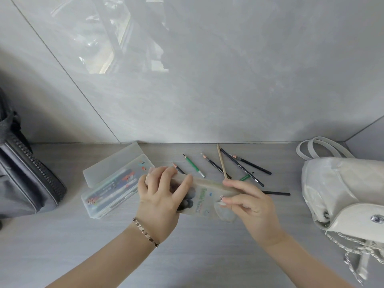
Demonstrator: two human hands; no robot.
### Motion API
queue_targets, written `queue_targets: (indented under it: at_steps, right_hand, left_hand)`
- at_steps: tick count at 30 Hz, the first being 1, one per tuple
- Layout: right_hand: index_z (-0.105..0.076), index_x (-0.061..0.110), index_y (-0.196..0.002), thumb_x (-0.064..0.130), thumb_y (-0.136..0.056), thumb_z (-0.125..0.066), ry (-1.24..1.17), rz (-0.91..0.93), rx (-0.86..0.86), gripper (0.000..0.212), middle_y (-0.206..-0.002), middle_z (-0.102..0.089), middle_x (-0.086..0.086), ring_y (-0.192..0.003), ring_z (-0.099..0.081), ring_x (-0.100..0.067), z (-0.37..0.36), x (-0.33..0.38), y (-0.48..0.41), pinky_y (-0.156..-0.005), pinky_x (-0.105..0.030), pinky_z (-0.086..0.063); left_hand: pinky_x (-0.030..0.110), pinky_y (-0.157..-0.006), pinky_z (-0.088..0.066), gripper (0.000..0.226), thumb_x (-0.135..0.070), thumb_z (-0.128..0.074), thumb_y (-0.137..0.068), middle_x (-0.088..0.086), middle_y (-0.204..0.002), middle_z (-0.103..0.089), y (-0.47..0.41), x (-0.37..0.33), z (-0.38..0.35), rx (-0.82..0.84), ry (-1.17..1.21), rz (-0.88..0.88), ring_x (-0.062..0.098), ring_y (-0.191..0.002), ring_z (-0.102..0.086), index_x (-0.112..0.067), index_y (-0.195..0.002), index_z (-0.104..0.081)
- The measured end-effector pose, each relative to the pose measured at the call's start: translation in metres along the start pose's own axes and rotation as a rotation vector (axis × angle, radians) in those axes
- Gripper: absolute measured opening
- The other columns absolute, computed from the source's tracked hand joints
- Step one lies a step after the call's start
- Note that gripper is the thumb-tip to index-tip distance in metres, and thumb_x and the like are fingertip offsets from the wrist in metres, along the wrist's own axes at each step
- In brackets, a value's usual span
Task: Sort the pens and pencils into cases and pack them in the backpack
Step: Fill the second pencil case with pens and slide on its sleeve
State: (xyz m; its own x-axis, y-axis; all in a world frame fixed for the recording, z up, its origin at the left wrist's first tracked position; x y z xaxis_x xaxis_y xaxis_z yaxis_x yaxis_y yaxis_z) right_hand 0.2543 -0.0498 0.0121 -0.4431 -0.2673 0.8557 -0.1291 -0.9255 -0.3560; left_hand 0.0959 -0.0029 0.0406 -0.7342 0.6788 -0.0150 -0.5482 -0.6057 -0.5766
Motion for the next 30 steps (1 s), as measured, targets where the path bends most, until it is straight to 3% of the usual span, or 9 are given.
queue_targets:
  at_steps: [5,9,11,17,20,22,24,27,30]
  right_hand:
    - [-0.066,0.024,-0.078,0.028,-0.073,-0.069,0.056,-0.026,0.015,0.007,-0.11,-0.06,0.024,-0.097,-0.061,0.006,0.002,0.0,-0.001,-0.078,-0.006,-0.047]
    - [-0.06,0.036,-0.074,0.035,-0.067,-0.073,0.081,-0.197,0.068,0.014,-0.108,-0.055,0.043,-0.096,-0.059,0.013,0.003,-0.01,-0.002,-0.081,-0.001,-0.04]
    - [-0.052,0.046,-0.077,0.023,-0.068,-0.079,0.015,-0.323,0.118,0.036,-0.103,-0.056,0.047,-0.099,-0.057,0.014,-0.001,-0.018,0.001,-0.081,0.0,-0.037]
    - [-0.041,0.046,-0.091,0.012,-0.076,-0.072,0.051,-0.462,0.266,0.049,-0.09,-0.06,0.027,-0.096,-0.05,0.017,-0.019,-0.03,0.003,-0.07,-0.004,-0.04]
    - [-0.04,0.042,-0.087,0.012,-0.073,-0.073,0.073,-0.516,0.385,0.046,-0.086,-0.068,0.014,-0.083,-0.057,0.002,-0.033,-0.037,-0.004,-0.076,-0.019,-0.043]
    - [-0.042,0.037,-0.085,0.013,-0.069,-0.078,0.006,-0.584,0.466,0.046,-0.084,-0.071,0.008,-0.07,-0.059,-0.004,-0.042,-0.044,-0.009,-0.073,-0.023,-0.044]
    - [-0.045,0.034,-0.089,0.02,-0.067,-0.081,-0.056,-0.667,0.502,0.045,-0.087,-0.071,0.005,-0.073,-0.06,-0.008,-0.05,-0.053,-0.014,-0.072,-0.024,-0.044]
    - [-0.046,0.033,-0.105,0.032,-0.069,-0.079,-0.032,-0.694,0.519,0.048,-0.103,-0.066,0.003,-0.095,-0.061,-0.012,-0.064,-0.062,-0.022,-0.084,-0.027,-0.046]
    - [-0.043,0.032,-0.115,0.035,-0.08,-0.067,-0.019,-0.685,0.468,0.042,-0.107,-0.06,0.01,-0.1,-0.056,-0.007,-0.074,-0.065,-0.028,-0.083,-0.022,-0.043]
  left_hand:
    - [0.044,-0.076,-0.037,0.055,0.001,-0.056,-0.058,0.011,-0.109,-0.047,0.0,-0.01,0.013,-0.111,-0.045,-0.075,0.029,-0.1,-0.046,-0.022,-0.108,-0.053]
    - [0.045,-0.077,-0.038,0.055,0.004,-0.046,-0.061,0.01,-0.11,-0.048,-0.001,-0.011,0.016,-0.119,-0.037,-0.083,0.028,-0.1,-0.047,-0.022,-0.108,-0.054]
    - [0.046,-0.077,-0.039,0.058,0.005,-0.049,-0.057,0.01,-0.11,-0.048,-0.001,-0.01,0.017,-0.119,-0.035,-0.092,0.028,-0.1,-0.047,-0.022,-0.108,-0.054]
    - [0.049,-0.081,-0.039,0.064,-0.002,-0.063,-0.051,0.01,-0.111,-0.048,0.01,-0.011,0.008,-0.047,-0.046,-0.081,0.029,-0.1,-0.047,-0.021,-0.11,-0.053]
    - [0.058,-0.092,-0.033,0.06,-0.012,-0.062,-0.05,0.012,-0.107,-0.05,0.022,-0.005,-0.01,0.077,-0.101,-0.047,0.031,-0.1,-0.045,-0.016,-0.109,-0.051]
    - [0.048,-0.092,-0.035,0.053,-0.027,-0.054,-0.052,0.011,-0.096,-0.057,0.033,0.002,-0.026,0.206,-0.036,-0.029,0.029,-0.096,-0.045,-0.013,-0.103,-0.05]
    - [0.03,-0.078,-0.038,0.052,-0.041,-0.05,-0.049,0.003,-0.084,-0.06,0.046,0.011,-0.044,0.38,0.088,0.035,0.021,-0.086,-0.044,-0.014,-0.094,-0.048]
    - [0.019,-0.067,-0.044,0.061,-0.057,-0.059,-0.04,-0.008,-0.083,-0.052,0.068,0.027,-0.064,0.63,0.166,0.23,0.013,-0.075,-0.05,-0.02,-0.086,-0.044]
    - [0.02,-0.079,-0.036,0.064,-0.056,-0.07,-0.052,-0.008,-0.097,-0.036,0.097,0.07,-0.07,0.75,0.259,0.649,0.016,-0.092,-0.04,-0.021,-0.095,-0.038]
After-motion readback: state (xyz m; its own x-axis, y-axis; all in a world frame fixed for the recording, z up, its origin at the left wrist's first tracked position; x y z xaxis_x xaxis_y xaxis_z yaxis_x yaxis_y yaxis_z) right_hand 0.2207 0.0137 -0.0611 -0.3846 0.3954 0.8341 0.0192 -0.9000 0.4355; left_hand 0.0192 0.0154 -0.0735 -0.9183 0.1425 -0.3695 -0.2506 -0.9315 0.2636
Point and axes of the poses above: each hand's wrist, its own y-axis away from the middle knuckle, its own z-axis out of the back of the hand, x = y × z, the point moved 10 cm from there along -y, towards the middle knuckle
